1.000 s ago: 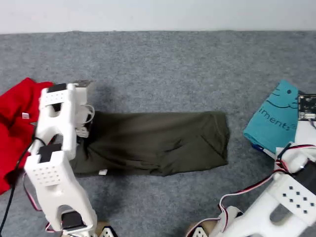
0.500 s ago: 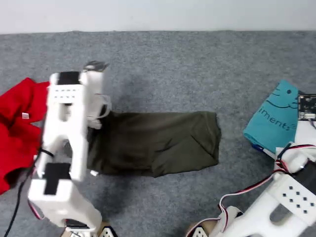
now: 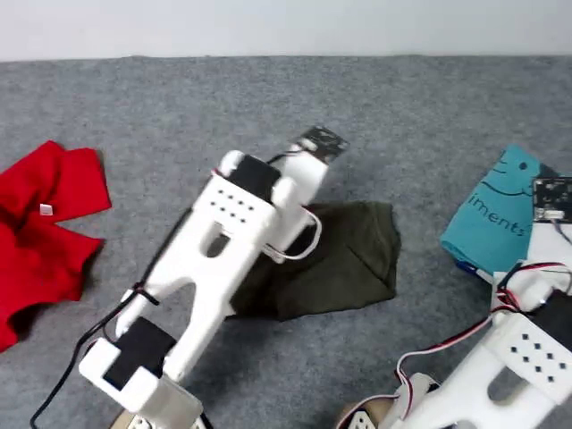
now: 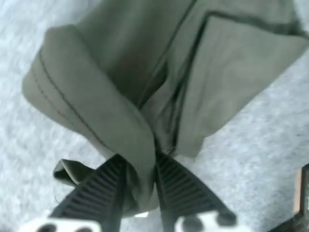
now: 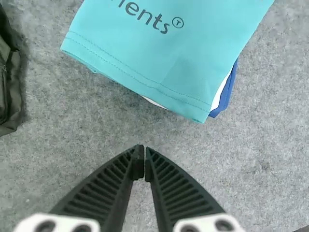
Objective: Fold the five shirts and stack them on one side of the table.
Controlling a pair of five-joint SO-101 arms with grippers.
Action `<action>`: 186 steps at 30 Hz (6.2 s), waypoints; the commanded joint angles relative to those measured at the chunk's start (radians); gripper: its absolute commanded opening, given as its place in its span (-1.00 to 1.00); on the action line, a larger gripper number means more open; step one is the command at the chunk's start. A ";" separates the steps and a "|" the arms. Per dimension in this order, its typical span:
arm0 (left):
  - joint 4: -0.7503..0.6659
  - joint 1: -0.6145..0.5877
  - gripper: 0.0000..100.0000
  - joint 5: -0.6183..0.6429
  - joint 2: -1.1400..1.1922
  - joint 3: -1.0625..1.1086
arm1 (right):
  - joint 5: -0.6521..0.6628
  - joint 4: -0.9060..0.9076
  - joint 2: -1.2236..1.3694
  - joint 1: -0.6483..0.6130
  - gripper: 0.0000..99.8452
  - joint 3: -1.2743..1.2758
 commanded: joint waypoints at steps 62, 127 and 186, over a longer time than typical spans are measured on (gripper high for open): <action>-0.152 0.172 -0.96 -0.190 0.361 -0.102 | 0.008 -0.053 -0.013 -0.008 -0.98 -0.003; 0.097 -0.549 -0.97 -0.206 -0.628 0.223 | 0.167 -0.160 0.246 -0.527 -0.98 0.091; 0.095 -0.552 -0.97 -0.212 -0.618 0.231 | -0.678 -0.015 0.909 -0.845 -0.32 -0.499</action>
